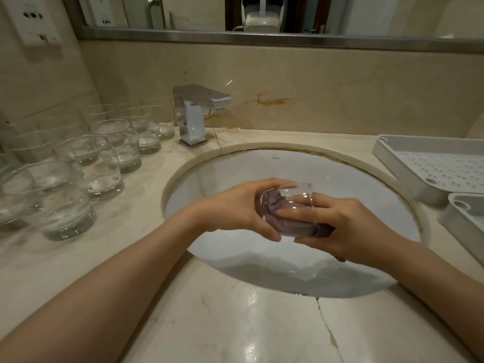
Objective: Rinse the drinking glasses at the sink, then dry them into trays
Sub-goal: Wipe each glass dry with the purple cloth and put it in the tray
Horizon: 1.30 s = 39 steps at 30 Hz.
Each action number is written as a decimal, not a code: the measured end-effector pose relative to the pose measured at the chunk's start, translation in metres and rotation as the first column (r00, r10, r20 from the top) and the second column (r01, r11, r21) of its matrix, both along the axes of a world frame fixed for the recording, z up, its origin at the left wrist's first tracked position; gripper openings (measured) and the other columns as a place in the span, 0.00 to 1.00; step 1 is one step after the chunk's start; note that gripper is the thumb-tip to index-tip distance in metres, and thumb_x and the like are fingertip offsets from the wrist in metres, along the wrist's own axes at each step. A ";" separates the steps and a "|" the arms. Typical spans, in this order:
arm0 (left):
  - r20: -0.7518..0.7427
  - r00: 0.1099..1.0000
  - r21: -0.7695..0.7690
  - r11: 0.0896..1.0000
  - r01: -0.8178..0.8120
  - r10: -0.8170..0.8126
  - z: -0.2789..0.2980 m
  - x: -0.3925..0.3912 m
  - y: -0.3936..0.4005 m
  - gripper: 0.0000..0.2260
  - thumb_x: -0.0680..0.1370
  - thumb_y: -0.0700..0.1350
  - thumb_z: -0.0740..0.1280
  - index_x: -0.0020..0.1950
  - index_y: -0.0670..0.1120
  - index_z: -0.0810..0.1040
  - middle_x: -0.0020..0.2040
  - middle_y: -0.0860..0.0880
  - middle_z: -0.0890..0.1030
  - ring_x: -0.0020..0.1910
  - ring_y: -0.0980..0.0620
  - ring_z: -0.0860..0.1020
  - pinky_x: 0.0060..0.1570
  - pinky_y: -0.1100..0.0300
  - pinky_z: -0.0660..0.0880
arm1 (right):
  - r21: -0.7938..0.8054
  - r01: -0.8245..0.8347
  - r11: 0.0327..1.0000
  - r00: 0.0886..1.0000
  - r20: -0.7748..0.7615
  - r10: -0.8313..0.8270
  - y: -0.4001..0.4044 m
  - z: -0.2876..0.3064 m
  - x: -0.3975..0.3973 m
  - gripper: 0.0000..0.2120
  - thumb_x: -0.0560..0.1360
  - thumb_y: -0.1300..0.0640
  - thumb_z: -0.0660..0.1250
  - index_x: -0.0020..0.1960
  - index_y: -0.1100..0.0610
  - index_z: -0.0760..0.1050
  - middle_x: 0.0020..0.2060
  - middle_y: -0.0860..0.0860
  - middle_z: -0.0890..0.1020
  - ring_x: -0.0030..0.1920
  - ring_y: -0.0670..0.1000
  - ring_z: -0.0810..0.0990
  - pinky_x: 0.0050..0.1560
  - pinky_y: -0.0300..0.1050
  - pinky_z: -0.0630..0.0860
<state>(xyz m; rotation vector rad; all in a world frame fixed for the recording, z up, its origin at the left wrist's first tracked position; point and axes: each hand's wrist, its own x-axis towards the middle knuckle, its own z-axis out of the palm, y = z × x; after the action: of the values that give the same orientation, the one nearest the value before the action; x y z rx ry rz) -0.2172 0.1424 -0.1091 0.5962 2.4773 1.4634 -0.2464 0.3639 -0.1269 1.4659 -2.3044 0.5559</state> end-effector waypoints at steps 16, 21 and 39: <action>-0.366 0.930 -0.166 0.982 -0.088 0.021 0.005 0.000 0.004 0.42 0.67 0.39 0.78 0.72 0.63 0.60 0.58 0.53 0.74 0.56 0.57 0.75 0.57 0.64 0.74 | -0.171 0.010 0.985 0.991 0.135 0.013 -0.003 0.011 0.008 0.19 0.70 0.53 0.73 0.60 0.44 0.77 0.55 0.40 0.81 0.50 0.43 0.82 0.46 0.37 0.78; -0.082 0.996 0.063 0.998 -0.032 0.037 0.000 -0.001 0.000 0.36 0.67 0.35 0.77 0.71 0.54 0.68 0.59 0.58 0.77 0.55 0.61 0.78 0.51 0.69 0.75 | -0.037 0.000 0.999 0.983 -0.185 -0.006 0.001 0.003 -0.002 0.17 0.72 0.48 0.67 0.60 0.43 0.77 0.59 0.48 0.81 0.47 0.53 0.83 0.37 0.48 0.80; -0.111 0.992 -0.046 0.997 -0.058 0.052 0.000 -0.001 0.004 0.41 0.66 0.36 0.79 0.74 0.56 0.65 0.60 0.56 0.76 0.56 0.60 0.78 0.53 0.67 0.75 | -0.026 0.018 0.999 1.000 -0.002 -0.018 0.000 0.006 0.005 0.19 0.70 0.45 0.68 0.61 0.44 0.78 0.53 0.45 0.81 0.45 0.47 0.82 0.39 0.43 0.80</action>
<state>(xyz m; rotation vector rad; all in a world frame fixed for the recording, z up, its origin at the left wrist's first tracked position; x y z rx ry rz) -0.2183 0.1464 -0.1093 0.6192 2.6251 1.4207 -0.2417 0.3640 -0.1214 1.4314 -2.2977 0.5762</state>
